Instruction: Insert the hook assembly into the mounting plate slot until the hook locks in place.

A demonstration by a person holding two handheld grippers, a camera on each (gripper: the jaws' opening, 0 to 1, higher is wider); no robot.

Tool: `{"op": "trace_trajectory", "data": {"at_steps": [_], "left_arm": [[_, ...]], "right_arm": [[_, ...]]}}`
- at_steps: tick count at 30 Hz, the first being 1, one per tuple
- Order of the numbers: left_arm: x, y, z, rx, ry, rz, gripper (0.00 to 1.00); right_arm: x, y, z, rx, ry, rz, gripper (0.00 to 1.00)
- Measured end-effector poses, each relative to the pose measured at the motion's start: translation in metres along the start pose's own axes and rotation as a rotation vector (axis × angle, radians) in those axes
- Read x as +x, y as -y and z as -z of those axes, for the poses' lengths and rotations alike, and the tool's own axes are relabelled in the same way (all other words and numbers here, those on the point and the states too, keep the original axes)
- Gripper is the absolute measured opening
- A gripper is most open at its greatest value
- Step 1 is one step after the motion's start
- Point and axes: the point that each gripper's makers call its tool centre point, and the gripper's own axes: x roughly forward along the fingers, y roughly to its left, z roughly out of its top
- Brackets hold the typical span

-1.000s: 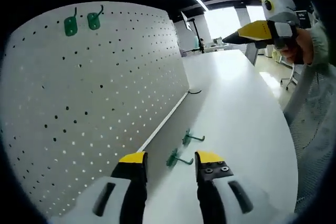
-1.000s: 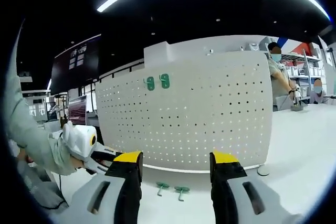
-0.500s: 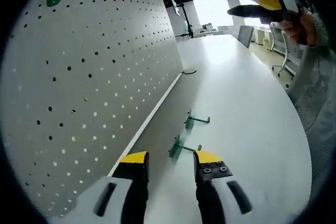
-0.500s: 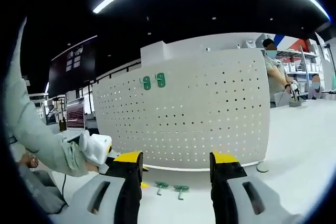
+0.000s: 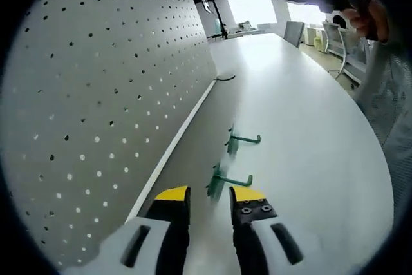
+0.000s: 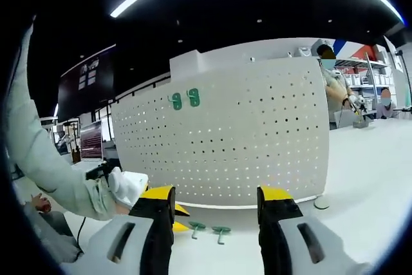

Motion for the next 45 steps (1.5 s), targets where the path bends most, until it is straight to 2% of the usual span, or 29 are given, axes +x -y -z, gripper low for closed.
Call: {"op": "trace_trajectory", "data": {"at_steps": [4, 23, 29, 45], "left_arm": [[0.003, -0.002, 0.001, 0.022, -0.004, 0.000, 0.23], [0.019, 0.001, 0.002, 0.024, -0.015, 0.049, 0.17], [0.020, 0.004, 0.006, 0.051, -0.030, 0.064, 0.06], [0.021, 0.001, 0.002, -0.001, -0.033, 0.026, 0.03]], "right_arm": [[0.000, 0.001, 0.001, 0.009, -0.003, 0.003, 0.49], [-0.001, 0.007, 0.002, 0.030, -0.005, 0.024, 0.49], [-0.001, 0.009, 0.002, 0.035, -0.003, 0.031, 0.49], [0.000, 0.008, 0.002, 0.029, -0.009, 0.028, 0.49]]}}
